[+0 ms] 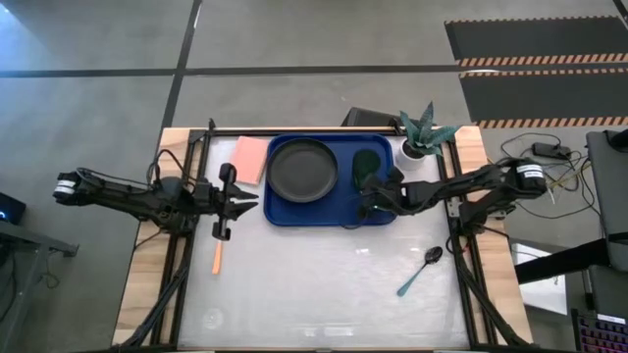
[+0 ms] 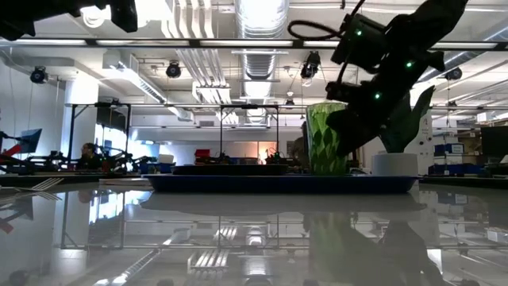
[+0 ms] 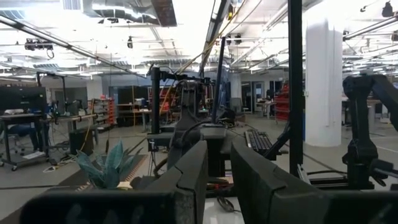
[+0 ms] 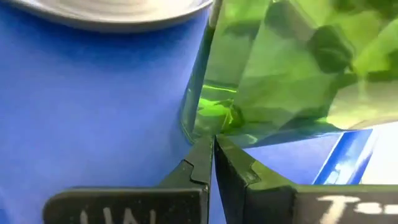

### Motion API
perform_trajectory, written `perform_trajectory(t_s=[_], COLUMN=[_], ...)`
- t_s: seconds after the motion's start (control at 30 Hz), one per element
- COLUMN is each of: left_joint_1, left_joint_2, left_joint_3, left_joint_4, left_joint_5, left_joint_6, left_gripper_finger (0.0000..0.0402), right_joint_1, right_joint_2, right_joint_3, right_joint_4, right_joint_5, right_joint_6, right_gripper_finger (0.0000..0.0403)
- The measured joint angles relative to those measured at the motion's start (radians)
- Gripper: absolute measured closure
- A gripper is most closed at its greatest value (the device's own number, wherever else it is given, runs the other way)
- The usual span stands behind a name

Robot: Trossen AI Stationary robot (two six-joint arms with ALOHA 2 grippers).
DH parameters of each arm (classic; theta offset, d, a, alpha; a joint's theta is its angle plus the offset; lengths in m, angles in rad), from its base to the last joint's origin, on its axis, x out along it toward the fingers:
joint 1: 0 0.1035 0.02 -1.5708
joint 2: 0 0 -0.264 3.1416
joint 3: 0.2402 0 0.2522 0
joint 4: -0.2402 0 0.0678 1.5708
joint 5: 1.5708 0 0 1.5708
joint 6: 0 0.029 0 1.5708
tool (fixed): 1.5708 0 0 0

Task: Pick and place plate/cup/fork/spoon on tray
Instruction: Put the green cup on the blue tray to the top right of the black plate

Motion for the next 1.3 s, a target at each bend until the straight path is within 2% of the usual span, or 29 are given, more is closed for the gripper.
perform_trajectory(t_s=[0.47,1.0,1.3], left_joint_1=[0.000,0.000,0.000], left_joint_2=[-0.001,0.009,0.009], left_joint_3=[0.000,0.000,0.000], left_joint_4=[-0.002,0.000,-0.006], left_joint_5=[0.000,0.000,0.000], left_joint_6=[0.000,0.000,0.000], left_gripper_finger=[0.0347,0.0347,0.0347], right_joint_1=[-0.128,-0.266,-0.287], right_joint_2=[0.109,0.168,0.167], right_joint_3=[0.064,0.115,0.155], right_joint_4=[0.053,0.144,0.148], right_joint_5=[-0.017,-0.039,-0.044], right_joint_6=[-0.110,-0.221,-0.268], right_gripper_finger=[0.0394,0.0394,0.0394])
